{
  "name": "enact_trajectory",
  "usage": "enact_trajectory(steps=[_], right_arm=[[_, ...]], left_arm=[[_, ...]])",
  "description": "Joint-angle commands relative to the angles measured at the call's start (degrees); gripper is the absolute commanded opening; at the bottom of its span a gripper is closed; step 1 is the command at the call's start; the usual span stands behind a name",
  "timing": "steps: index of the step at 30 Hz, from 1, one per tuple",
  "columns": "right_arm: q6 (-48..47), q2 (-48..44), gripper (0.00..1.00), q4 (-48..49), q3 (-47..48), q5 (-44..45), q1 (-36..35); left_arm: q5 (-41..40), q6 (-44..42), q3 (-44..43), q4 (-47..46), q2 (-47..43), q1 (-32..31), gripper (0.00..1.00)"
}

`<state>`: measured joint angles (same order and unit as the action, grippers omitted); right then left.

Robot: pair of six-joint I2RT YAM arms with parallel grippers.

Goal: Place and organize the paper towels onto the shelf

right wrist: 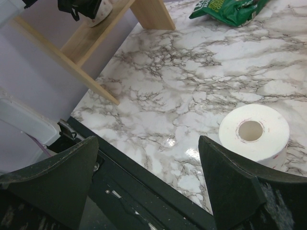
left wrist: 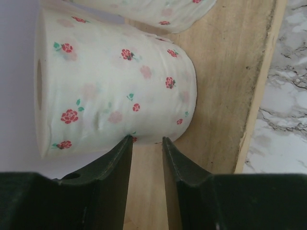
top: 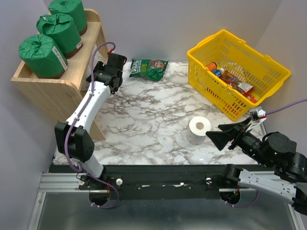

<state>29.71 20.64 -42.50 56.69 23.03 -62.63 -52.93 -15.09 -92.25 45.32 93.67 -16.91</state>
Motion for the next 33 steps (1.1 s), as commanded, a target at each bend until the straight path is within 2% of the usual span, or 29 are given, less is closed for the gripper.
enact_trajectory(steps=[1,2,3,7,12,17,22,25,29,33], right_arm=[[-0.8,0.7,0.94,0.8,0.4,0.1,0.1],[-0.7,0.6,0.93,0.7,0.4,0.2,0.1],[-0.4,0.5,0.93,0.5,0.4,0.1,0.1],[0.4,-0.2,0.93,-0.6,0.4,0.4,0.1],[1.0,-0.8,0.94,-3.0,2.3,1.3,0.1],[-0.2,-1.7,0.93,-4.7,6.9,3.2,0.1],[-1.9,-1.7,0.93,-6.9,11.5,6.0,0.1],[-1.4,-1.8,0.93,-7.9,12.7,6.3,0.1],[-1.7,-2.8,0.93,-7.5,12.0,4.8,0.1],[-0.1,-4.4,0.93,-7.3,10.8,4.5,0.1]], left_arm=[[5.2,2.9,-3.0,0.3,-1.2,-0.4,0.44],[11.6,3.5,-4.2,1.1,-1.6,-1.1,0.45],[13.4,3.7,-4.1,1.1,-2.7,-2.0,0.47],[13.8,1.6,-1.7,-1.5,-4.9,-11.0,0.56],[18.1,3.1,-4.3,0.0,-5.7,-19.9,0.64],[31.3,6.1,-3.4,-2.1,-6.7,-28.9,0.75],[38.2,7.7,3.2,-12.5,-6.1,-40.2,0.81],[43.6,10.0,6.5,-18.1,-3.9,-44.3,0.84],[45.5,10.4,3.9,-20.7,1.6,-48.7,0.95],[46.6,9.4,0.1,-22.0,8.4,-51.3,0.95]])
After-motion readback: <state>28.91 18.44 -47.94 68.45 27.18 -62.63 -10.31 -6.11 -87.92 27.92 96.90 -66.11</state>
